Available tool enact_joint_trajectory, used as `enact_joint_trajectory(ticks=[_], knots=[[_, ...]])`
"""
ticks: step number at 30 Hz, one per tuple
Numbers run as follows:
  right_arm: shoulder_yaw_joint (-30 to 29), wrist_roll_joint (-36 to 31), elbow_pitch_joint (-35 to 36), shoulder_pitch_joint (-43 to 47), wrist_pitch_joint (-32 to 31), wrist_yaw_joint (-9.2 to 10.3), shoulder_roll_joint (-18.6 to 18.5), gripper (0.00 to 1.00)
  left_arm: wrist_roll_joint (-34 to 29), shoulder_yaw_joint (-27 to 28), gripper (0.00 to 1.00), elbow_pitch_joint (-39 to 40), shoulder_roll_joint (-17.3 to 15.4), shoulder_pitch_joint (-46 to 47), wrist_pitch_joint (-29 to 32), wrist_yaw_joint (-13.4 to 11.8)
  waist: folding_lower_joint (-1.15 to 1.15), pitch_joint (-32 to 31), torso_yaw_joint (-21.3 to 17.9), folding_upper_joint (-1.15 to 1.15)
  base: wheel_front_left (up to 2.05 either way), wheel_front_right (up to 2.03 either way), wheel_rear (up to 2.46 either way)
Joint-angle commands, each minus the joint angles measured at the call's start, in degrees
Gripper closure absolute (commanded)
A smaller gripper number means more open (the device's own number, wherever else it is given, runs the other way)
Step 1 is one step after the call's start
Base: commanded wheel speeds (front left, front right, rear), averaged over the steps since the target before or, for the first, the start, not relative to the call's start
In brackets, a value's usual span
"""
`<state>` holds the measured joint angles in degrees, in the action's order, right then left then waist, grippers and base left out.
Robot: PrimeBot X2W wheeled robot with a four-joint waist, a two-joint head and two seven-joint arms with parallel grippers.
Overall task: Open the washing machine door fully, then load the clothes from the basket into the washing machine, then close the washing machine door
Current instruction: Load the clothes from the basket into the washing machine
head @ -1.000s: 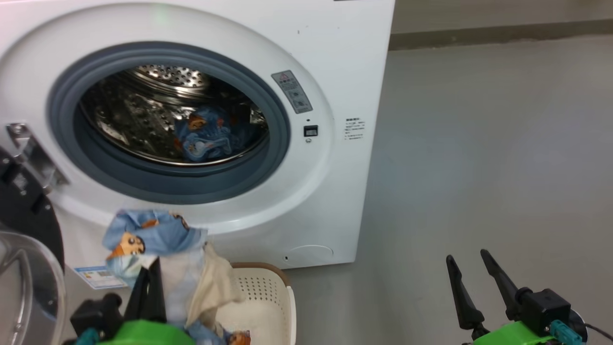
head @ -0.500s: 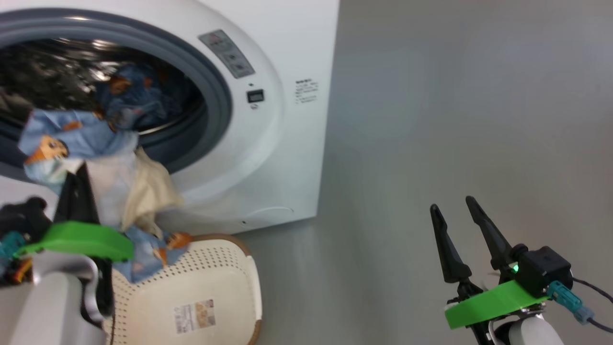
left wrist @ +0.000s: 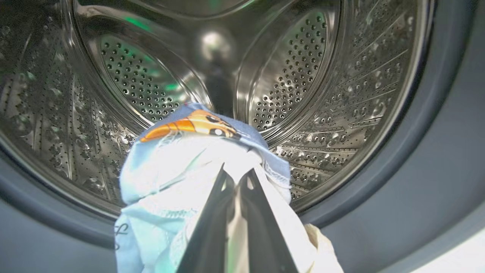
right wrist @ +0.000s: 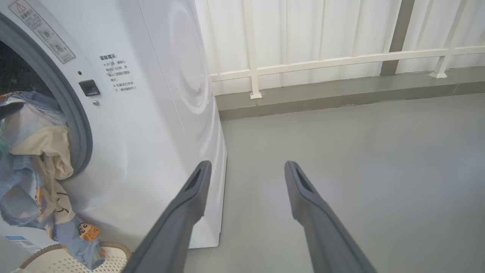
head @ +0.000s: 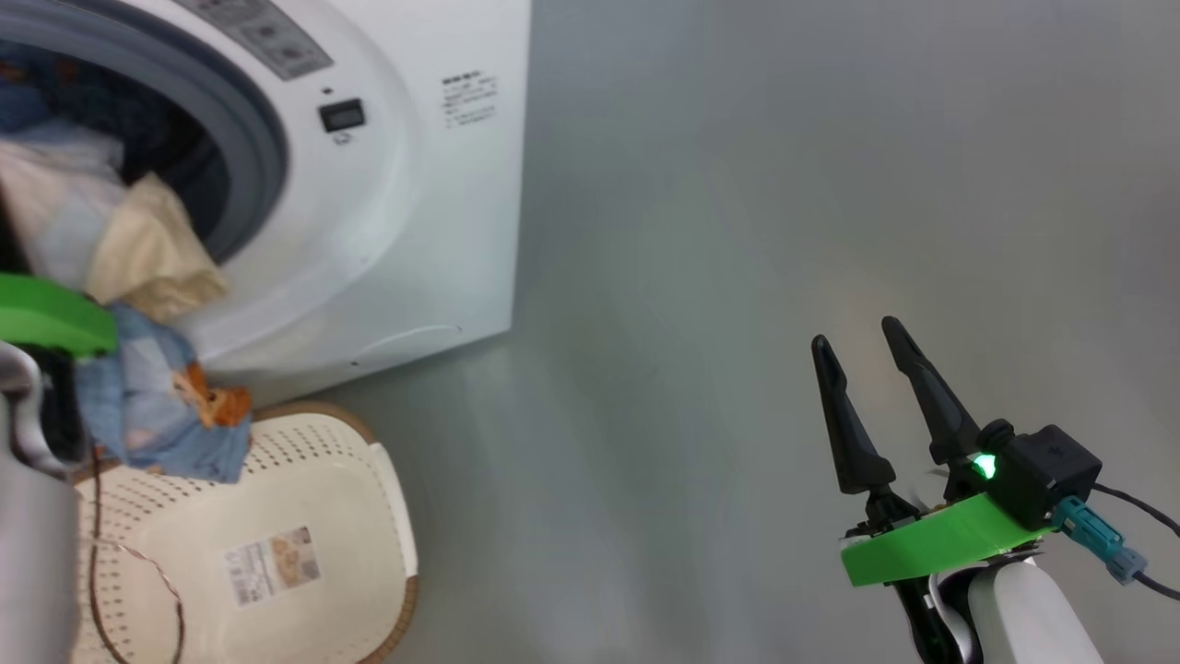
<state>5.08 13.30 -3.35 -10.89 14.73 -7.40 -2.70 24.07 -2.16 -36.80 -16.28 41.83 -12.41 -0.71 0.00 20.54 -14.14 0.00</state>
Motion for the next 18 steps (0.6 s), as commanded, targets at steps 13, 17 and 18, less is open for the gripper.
enact_joint_trajectory(ticks=[13, 17, 18], knots=[[3.92, 1.6, 2.09, -1.4, 0.27, -0.09, -0.18, 0.0, -1.93, 1.66, 1.0, -11.62, -9.35, 17.26, -2.18, 2.07, 0.0, 11.25, -7.26, 0.0, 0.0, 0.0, 0.0], [5.16, 1.55, 2.07, -0.82, 0.27, -0.09, -0.18, 0.0, -2.71, 1.52, 1.0, -13.9, -11.29, 21.93, -2.36, 2.24, 0.0, 13.03, -7.95, 0.0, 0.0, 0.0, 0.0], [5.56, 1.54, 2.04, -0.81, 0.27, -0.09, -0.18, 0.0, -2.78, 1.56, 1.0, -14.39, -11.47, 23.08, -2.39, 2.07, 0.0, 13.49, -8.07, 0.0, 0.0, 0.0, 0.0]])
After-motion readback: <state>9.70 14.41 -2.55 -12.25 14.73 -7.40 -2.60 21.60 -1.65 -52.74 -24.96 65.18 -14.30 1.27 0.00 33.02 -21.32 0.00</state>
